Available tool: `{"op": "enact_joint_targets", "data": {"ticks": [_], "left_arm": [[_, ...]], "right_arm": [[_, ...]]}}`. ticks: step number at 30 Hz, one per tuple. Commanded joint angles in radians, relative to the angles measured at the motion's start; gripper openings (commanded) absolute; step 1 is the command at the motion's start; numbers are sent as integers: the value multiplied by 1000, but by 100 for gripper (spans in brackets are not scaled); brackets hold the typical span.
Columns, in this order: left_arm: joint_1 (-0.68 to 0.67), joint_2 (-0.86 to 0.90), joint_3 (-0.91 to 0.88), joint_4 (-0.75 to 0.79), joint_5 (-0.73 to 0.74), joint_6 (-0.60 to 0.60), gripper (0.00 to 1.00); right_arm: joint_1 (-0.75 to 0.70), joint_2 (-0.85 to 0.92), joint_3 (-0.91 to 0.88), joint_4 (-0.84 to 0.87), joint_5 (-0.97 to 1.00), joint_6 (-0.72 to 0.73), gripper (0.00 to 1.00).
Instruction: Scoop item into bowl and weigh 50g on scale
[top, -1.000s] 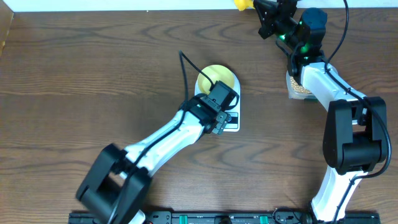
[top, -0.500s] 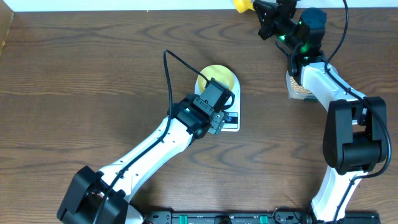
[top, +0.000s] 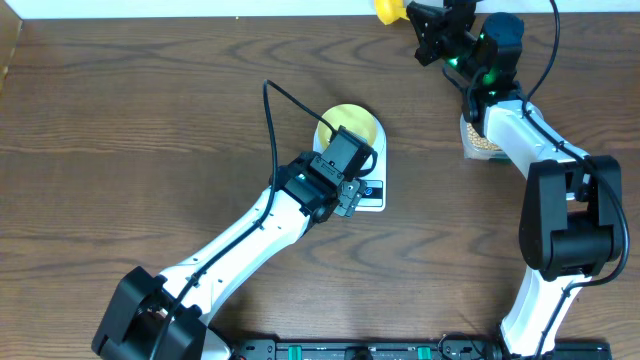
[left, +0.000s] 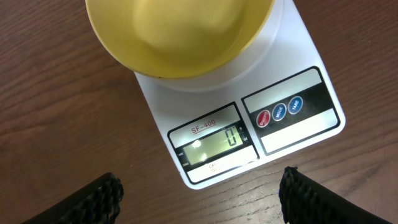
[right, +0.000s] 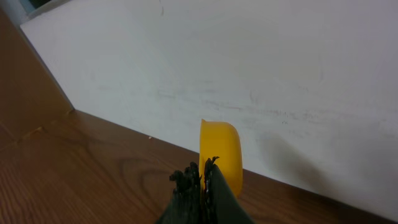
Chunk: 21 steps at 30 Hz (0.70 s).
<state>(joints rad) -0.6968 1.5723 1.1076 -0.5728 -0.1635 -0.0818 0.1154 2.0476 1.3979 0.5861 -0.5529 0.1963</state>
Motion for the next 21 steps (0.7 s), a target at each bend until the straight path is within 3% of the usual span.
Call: {"op": "enact_joint_targets", "data": {"ticks": [1, 12, 15, 21], "left_arm": [[0, -20, 9, -3, -6, -8, 82], [0, -47, 9, -41, 0, 13, 89], [0, -81, 9, -41, 90, 94, 89], [10, -191, 9, -109, 101, 146, 89]], "right_arm": [[-5, 2, 15, -3, -6, -15, 1], [-5, 2, 15, -3, -6, -15, 1], [-5, 2, 15, -3, -6, -15, 1], [-5, 2, 15, -3, -6, -15, 1]]}}
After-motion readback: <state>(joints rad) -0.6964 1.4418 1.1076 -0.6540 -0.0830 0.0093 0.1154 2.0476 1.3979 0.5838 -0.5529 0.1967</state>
